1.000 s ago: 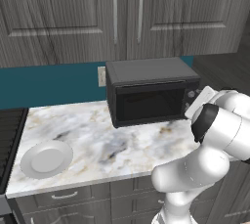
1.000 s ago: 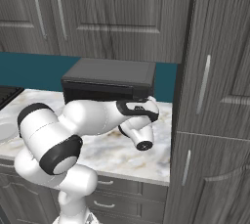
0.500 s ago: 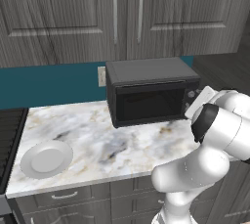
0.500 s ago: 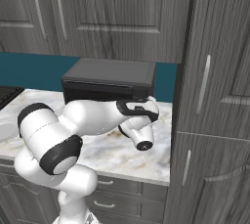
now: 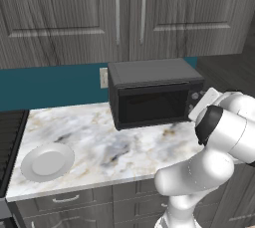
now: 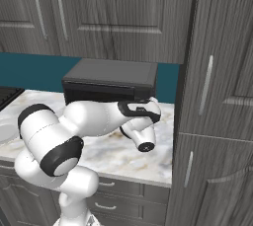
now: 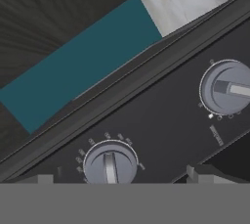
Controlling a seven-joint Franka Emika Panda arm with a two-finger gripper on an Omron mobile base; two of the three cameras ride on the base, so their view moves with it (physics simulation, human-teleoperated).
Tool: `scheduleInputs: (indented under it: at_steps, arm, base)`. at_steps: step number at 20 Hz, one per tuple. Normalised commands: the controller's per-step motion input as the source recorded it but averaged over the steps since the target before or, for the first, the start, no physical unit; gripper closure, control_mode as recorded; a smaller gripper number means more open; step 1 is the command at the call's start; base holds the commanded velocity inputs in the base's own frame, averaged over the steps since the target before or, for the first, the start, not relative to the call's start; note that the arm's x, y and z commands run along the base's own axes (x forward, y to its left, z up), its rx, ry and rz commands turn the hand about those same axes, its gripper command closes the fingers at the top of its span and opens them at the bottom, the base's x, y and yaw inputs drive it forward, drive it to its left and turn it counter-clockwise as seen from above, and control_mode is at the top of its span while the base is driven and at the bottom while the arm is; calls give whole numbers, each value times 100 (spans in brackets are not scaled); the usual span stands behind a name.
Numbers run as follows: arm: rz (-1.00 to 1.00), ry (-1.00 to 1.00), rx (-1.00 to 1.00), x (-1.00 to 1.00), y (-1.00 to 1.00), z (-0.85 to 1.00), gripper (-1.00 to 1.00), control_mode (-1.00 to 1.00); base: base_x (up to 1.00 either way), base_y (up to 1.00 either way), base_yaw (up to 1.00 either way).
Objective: Pull the toaster oven rack outwards. Pick up the baguette from the plate and place it on the toaster oven rack. Close the toaster oven door fully and set the temperature to the lowest setting.
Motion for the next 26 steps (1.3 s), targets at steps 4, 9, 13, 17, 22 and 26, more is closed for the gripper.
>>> scheduleInputs:
  at_steps: [4, 9, 13, 17, 22, 26]
  arm:
    - [0, 0, 0, 0, 0, 0, -100, -100]
    - [0, 0, 0, 0, 0, 0, -100, -100]
    - [0, 0, 0, 0, 0, 0, -100, -100]
    - [0, 0, 0, 0, 0, 0, -100, -100]
    - [0, 0, 0, 0, 0, 0, -100, -100]
    - [0, 0, 0, 0, 0, 0, -100, -100]
  base:
    - [0, 0, 0]
    - [0, 0, 0]
    - [0, 0, 0]
    - [0, 0, 0]
    - [0, 0, 0]
    - [0, 0, 0]
